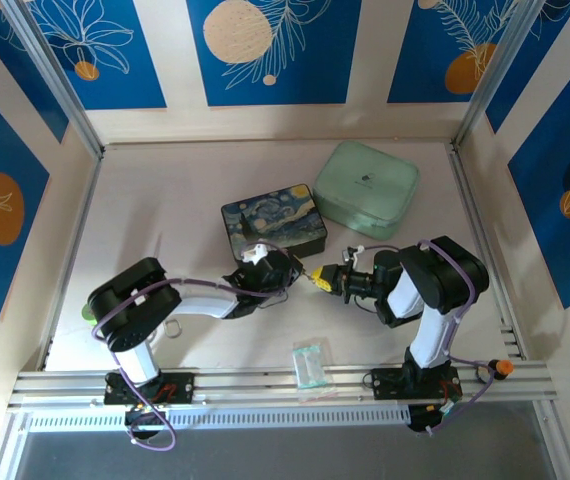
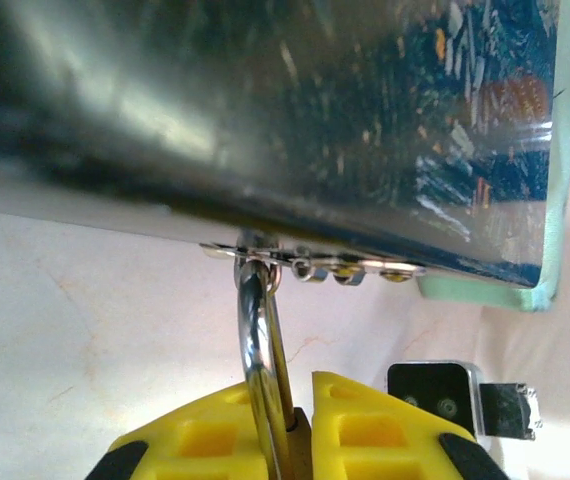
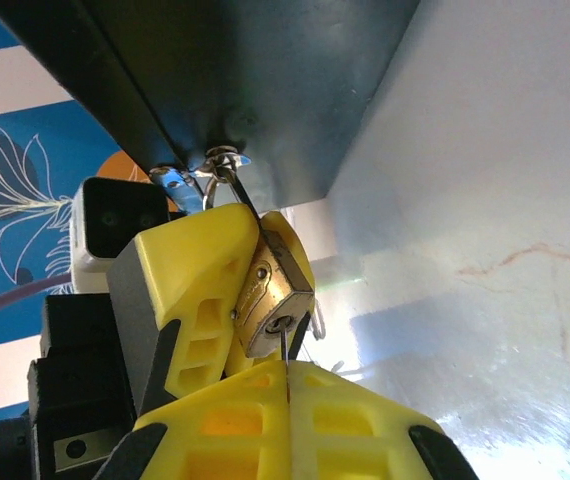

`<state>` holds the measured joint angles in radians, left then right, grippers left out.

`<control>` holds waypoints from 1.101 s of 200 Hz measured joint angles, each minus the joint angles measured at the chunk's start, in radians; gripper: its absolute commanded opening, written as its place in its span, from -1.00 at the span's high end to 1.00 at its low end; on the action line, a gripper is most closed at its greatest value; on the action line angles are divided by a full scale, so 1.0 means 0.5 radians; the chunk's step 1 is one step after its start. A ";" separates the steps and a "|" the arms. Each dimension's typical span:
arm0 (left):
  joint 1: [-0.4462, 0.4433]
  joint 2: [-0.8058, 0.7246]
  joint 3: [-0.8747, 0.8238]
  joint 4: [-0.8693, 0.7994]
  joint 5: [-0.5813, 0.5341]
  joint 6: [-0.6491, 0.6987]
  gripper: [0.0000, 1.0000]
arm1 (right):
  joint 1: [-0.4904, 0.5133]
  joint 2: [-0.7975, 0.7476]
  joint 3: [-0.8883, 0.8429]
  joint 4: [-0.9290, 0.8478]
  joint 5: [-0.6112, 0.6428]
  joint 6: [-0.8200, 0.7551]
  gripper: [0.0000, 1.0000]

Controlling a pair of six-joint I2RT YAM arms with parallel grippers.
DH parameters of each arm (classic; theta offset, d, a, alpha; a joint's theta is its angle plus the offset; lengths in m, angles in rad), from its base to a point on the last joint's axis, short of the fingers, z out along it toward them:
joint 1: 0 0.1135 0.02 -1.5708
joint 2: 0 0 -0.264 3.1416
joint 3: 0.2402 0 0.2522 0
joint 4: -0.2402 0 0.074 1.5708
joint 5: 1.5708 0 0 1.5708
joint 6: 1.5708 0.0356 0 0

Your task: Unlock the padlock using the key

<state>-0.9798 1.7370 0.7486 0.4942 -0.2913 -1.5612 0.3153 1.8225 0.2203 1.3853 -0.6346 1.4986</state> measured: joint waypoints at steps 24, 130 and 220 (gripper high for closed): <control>-0.004 0.000 -0.006 0.046 -0.044 -0.070 1.00 | 0.005 -0.018 -0.001 0.015 0.038 0.028 1.00; -0.007 -0.002 -0.031 0.134 -0.106 -0.124 1.00 | 0.012 -0.011 0.032 0.041 0.075 0.089 1.00; -0.007 -0.004 -0.031 0.133 -0.115 -0.129 1.00 | 0.011 0.048 0.066 0.056 0.072 0.117 1.00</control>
<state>-0.9833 1.7351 0.7330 0.5606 -0.3489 -1.6257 0.3206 1.8465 0.2535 1.4136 -0.5987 1.5574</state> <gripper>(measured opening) 0.118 0.058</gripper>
